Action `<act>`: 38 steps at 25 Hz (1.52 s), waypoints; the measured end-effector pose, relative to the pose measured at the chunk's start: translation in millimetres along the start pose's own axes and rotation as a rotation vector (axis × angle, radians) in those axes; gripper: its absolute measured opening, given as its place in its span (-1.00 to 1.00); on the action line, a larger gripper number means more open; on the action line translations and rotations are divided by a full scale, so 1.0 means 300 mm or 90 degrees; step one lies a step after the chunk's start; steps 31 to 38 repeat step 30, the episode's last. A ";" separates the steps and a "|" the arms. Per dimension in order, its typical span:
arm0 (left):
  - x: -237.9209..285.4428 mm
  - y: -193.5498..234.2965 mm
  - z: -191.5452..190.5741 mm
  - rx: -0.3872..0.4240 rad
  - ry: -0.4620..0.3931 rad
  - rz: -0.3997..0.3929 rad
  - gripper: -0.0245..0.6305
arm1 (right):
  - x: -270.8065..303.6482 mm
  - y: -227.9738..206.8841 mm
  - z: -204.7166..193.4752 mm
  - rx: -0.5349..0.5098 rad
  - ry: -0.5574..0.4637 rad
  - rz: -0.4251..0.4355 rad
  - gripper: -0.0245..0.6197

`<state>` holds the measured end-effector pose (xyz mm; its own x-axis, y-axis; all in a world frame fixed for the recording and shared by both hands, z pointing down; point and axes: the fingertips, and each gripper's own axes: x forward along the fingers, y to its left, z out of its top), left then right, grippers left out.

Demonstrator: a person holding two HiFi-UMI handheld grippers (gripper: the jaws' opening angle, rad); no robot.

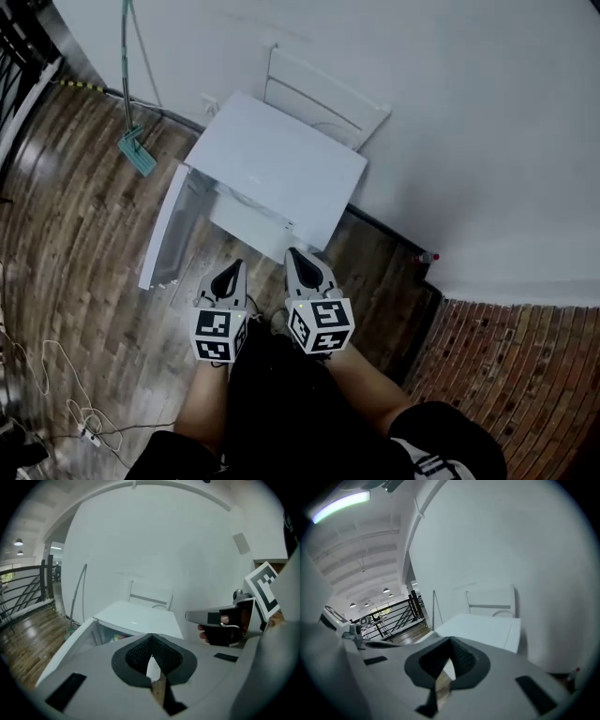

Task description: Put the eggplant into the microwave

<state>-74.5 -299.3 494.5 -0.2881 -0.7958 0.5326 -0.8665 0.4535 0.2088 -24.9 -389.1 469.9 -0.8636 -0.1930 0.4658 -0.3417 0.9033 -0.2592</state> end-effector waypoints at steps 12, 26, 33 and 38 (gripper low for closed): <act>-0.256 -0.152 0.606 0.051 -0.119 0.043 -0.93 | -0.265 0.073 0.558 -0.050 -0.145 -0.010 -0.91; -0.318 -0.110 0.731 0.058 -0.145 0.000 -0.93 | -0.271 0.232 0.699 -0.078 -0.190 -0.004 -0.91; -0.270 -0.117 0.730 0.063 -0.147 0.009 -0.93 | -0.246 0.181 0.695 -0.076 -0.192 -0.008 -0.91; -0.270 -0.117 0.730 0.063 -0.147 0.009 -0.93 | -0.246 0.181 0.695 -0.076 -0.192 -0.008 -0.91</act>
